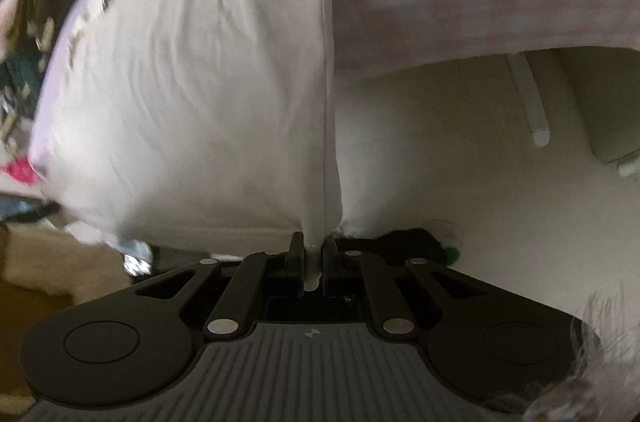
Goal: Fold clothes
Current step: 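Lift the hem with both grippers and fold it over toward the collar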
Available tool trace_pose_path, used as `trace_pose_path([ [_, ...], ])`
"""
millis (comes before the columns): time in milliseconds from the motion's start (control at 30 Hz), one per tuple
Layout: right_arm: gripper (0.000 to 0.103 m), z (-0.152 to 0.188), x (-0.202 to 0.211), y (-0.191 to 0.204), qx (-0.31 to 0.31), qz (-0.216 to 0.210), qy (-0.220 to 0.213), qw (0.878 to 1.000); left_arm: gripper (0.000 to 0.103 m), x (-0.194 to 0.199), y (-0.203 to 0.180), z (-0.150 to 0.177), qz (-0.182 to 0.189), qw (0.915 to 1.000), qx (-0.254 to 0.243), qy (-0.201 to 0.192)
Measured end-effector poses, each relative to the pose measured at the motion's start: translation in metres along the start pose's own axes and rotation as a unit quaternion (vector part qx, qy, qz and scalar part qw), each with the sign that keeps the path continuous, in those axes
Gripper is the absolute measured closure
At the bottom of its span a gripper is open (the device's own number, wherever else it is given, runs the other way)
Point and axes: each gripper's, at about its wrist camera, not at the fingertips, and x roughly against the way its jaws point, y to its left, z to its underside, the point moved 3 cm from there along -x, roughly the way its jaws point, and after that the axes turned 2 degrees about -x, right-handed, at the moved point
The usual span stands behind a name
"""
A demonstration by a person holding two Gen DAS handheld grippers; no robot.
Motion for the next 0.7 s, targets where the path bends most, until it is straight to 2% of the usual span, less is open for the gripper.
trace_pose_path([
  [67,0.096,-0.013,0.017,0.004,-0.016,-0.036,-0.035,0.999,0.102,0.01,-0.008,-0.019,0.036,0.9982,0.009,-0.048],
  [133,0.096,-0.03,0.036,0.008,-0.031,-0.074,-0.08,0.994,0.102,0.018,-0.014,-0.04,0.074,0.9915,0.024,-0.104],
  [233,0.096,-0.063,0.066,0.015,-0.048,-0.125,-0.164,0.977,0.102,0.026,-0.023,-0.072,0.12,0.9744,0.042,-0.186],
  [333,0.096,-0.099,0.088,0.021,-0.067,-0.159,-0.241,0.955,0.102,0.025,-0.028,-0.107,0.146,0.9574,0.066,-0.24],
  [400,0.096,-0.125,0.097,0.029,-0.076,-0.179,-0.285,0.939,0.102,0.021,-0.032,-0.131,0.154,0.95,0.078,-0.26],
  [500,0.096,-0.16,0.102,0.042,-0.072,-0.193,-0.329,0.922,0.102,0.011,-0.04,-0.167,0.157,0.9418,0.092,-0.283],
  [633,0.096,-0.214,0.104,0.054,-0.077,-0.2,-0.368,0.905,0.102,-0.01,-0.039,-0.203,0.137,0.9422,0.11,-0.285],
  [700,0.096,-0.24,0.103,0.059,-0.082,-0.199,-0.371,0.903,0.102,-0.021,-0.038,-0.22,0.127,0.9425,0.119,-0.285],
])
